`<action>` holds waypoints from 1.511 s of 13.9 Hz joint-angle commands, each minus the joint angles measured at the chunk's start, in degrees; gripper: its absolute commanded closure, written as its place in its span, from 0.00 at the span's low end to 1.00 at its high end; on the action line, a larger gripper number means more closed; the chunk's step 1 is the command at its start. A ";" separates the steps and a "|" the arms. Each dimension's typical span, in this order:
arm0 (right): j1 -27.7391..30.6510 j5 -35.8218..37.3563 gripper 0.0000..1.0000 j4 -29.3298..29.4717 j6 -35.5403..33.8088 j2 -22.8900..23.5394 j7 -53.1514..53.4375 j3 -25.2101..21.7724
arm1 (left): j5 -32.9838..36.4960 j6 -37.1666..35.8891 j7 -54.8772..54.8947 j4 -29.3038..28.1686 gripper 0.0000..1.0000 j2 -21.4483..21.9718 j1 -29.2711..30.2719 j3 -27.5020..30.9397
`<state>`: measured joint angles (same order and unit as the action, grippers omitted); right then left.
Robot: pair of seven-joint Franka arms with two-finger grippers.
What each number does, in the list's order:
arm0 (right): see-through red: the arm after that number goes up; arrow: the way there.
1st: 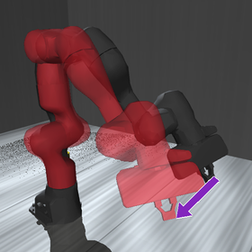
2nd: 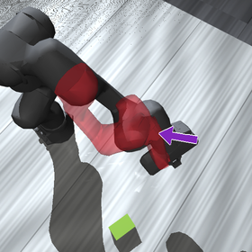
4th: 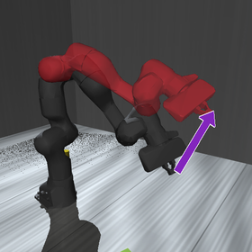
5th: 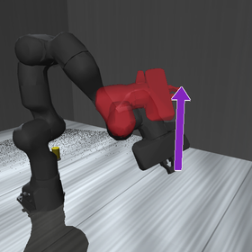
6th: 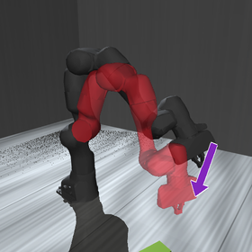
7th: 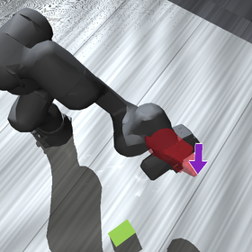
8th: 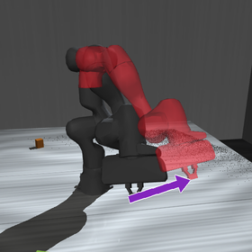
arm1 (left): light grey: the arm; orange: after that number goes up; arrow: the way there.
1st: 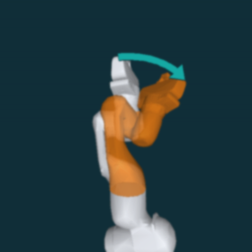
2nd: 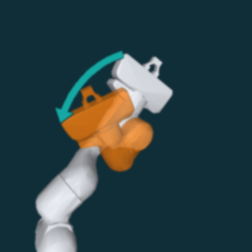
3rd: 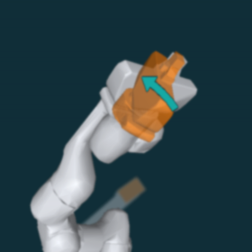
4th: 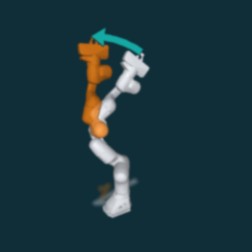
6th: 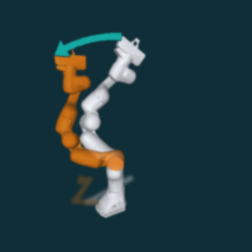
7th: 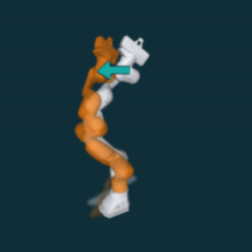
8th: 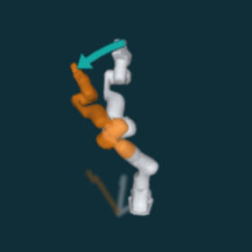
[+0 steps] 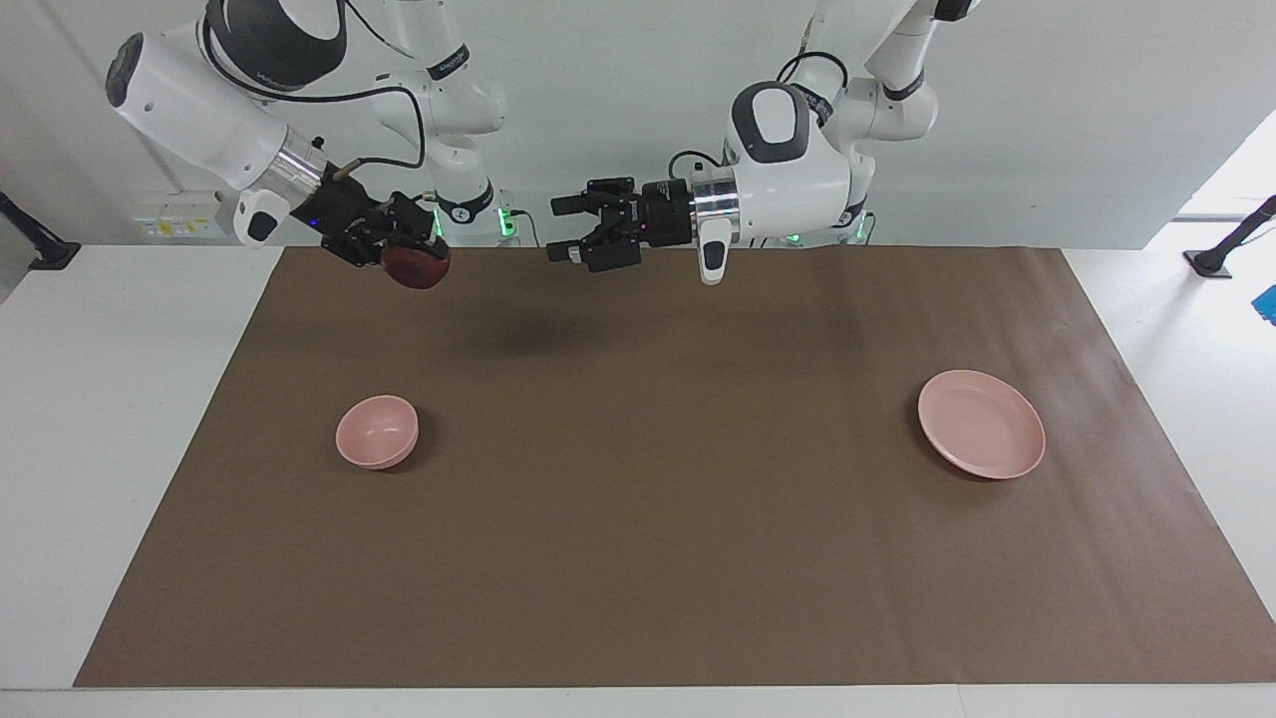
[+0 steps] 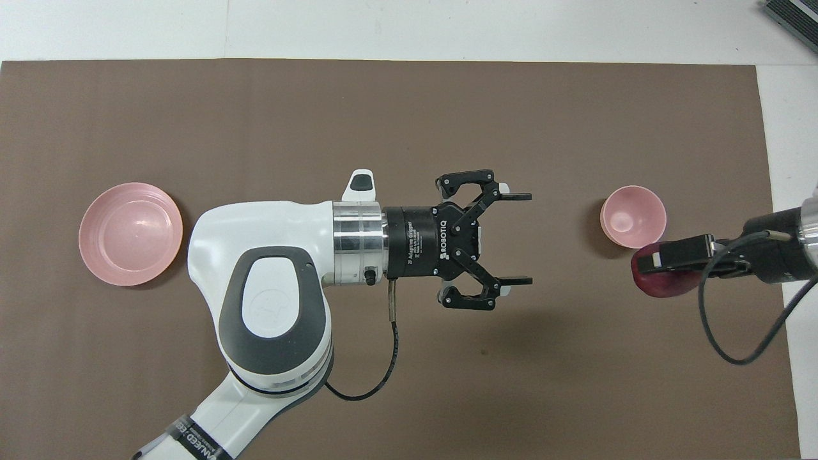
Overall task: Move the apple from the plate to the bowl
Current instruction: 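Open the left gripper while the right gripper pulls the apple away, then lower the apple into the bowl while the left gripper withdraws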
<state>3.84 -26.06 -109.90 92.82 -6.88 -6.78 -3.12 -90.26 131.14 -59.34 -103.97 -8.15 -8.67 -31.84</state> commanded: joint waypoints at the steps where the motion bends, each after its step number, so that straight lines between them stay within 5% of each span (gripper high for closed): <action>1: 0.03 6.52 1.00 1.79 5.05 5.02 -4.90 0.31 | 7.70 0.44 0.10 -0.88 0.00 0.42 0.84 0.02; 6: -5.07 28.40 1.00 1.35 22.73 13.73 -5.44 0.84 | 22.12 -1.50 0.27 -0.70 0.00 1.38 2.08 0.20; 8: -5.34 34.47 1.00 1.27 25.46 15.40 -5.53 0.92 | 33.16 -1.50 0.45 -0.35 0.00 1.91 2.08 0.28; 12: -5.34 38.27 1.00 -0.49 28.03 17.69 -5.27 0.84 | 53.14 -5.18 2.63 -0.09 0.00 2.09 3.30 0.28; 18: -5.34 38.28 1.00 -1.46 30.13 19.98 -3.86 0.92 | 57.91 -19.67 21.51 1.49 0.00 3.05 3.13 10.89; 21: -5.34 38.10 1.00 -1.55 31.10 21.12 -2.37 0.92 | 65.71 -24.34 32.32 1.67 0.00 4.10 1.83 16.86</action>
<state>-1.92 10.61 -110.72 121.81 13.87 -11.28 -2.64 -28.84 109.86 -32.57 -102.36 -5.50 -5.57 -18.64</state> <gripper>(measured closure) 0.185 0.000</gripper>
